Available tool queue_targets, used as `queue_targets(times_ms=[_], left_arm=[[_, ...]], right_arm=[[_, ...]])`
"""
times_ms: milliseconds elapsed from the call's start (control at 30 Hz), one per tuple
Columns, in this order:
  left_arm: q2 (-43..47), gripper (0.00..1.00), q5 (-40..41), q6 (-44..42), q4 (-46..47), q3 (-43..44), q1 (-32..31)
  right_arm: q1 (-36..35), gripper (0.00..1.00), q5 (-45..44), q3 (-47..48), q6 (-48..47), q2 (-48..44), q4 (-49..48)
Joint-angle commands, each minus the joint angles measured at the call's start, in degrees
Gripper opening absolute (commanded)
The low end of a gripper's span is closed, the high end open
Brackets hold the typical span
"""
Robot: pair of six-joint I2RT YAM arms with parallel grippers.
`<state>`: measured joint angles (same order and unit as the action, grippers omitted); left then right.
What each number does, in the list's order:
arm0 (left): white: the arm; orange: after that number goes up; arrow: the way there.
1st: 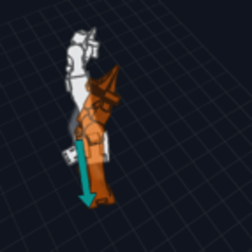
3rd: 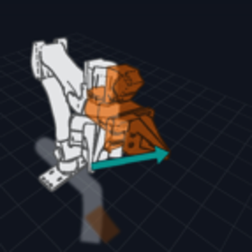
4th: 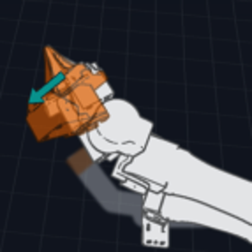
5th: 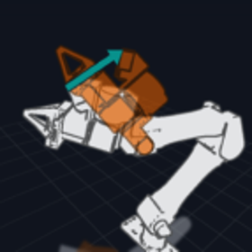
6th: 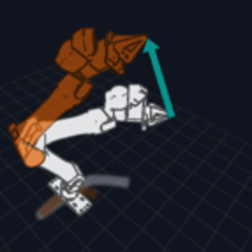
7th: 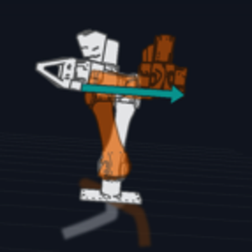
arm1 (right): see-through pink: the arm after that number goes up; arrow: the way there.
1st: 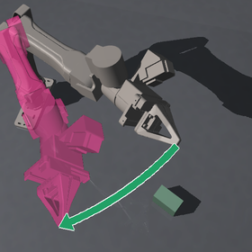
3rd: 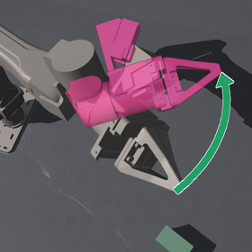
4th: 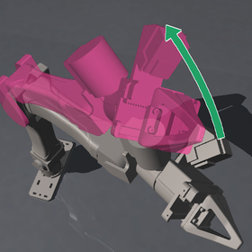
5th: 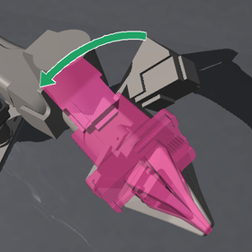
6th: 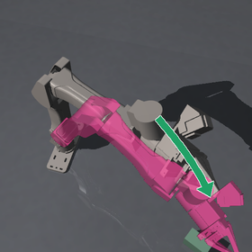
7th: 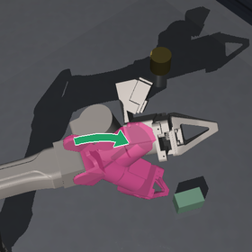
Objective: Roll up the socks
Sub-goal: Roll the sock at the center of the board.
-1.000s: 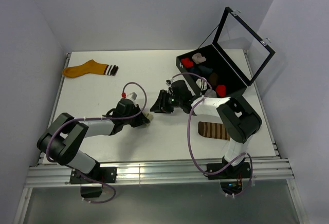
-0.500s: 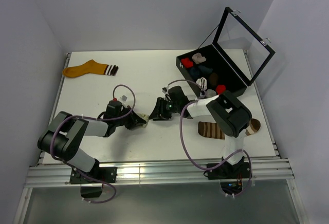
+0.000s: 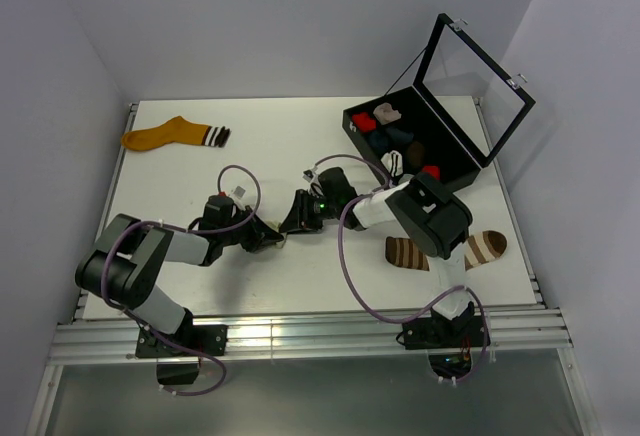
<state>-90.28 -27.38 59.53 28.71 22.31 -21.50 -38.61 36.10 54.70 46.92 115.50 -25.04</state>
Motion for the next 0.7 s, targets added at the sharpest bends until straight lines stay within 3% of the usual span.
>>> queue_targets(times_ms=[0, 100, 167, 233, 333, 400, 433, 533, 667], left_arm=[[-1.6, 0.00, 0.6, -1.3, -2.4, -1.1, 0.4], [-2.0, 0.00, 0.2, -1.4, -2.4, -1.0, 0.7], [-2.0, 0.00, 0.0, -1.7, -2.6, -0.8, 0.9], [-1.8, 0.00, 0.0, -2.3, -3.0, -0.5, 1.0], [-1.1, 0.03, 0.4, -3.7, -5.2, 0.8, 1.0], [1.1, 0.12, 2.5, -4.8, -7.5, 2.0, 0.9], [2.3, 0.23, 3.8, -6.3, -9.0, 2.5, 0.9], [7.5, 0.36, 9.9, -10.0, -16.7, 4.8, 0.6], [14.8, 0.44, 19.9, -14.5, -24.7, 8.6, -1.9]], right_arm=[[-0.6, 0.37, -1.6, 0.6, -1.1, 2.9, 0.0], [-0.6, 0.23, -1.3, 0.6, -1.5, 3.4, -0.4], [-0.5, 0.07, -1.5, 0.5, -1.9, 2.9, -0.2], [-0.6, 0.00, -1.7, 0.3, -2.7, 1.9, 0.9], [-0.6, 0.00, -3.0, 0.5, -3.3, 0.4, 3.5], [-0.6, 0.00, -4.9, 1.5, -4.4, -0.5, 6.2], [-0.5, 0.00, -5.9, 1.8, -4.8, -1.5, 9.6], [-0.6, 0.00, -10.3, 3.9, -6.2, -3.4, 17.5], [-0.6, 0.00, -14.8, 6.5, -6.8, -4.9, 24.9]])
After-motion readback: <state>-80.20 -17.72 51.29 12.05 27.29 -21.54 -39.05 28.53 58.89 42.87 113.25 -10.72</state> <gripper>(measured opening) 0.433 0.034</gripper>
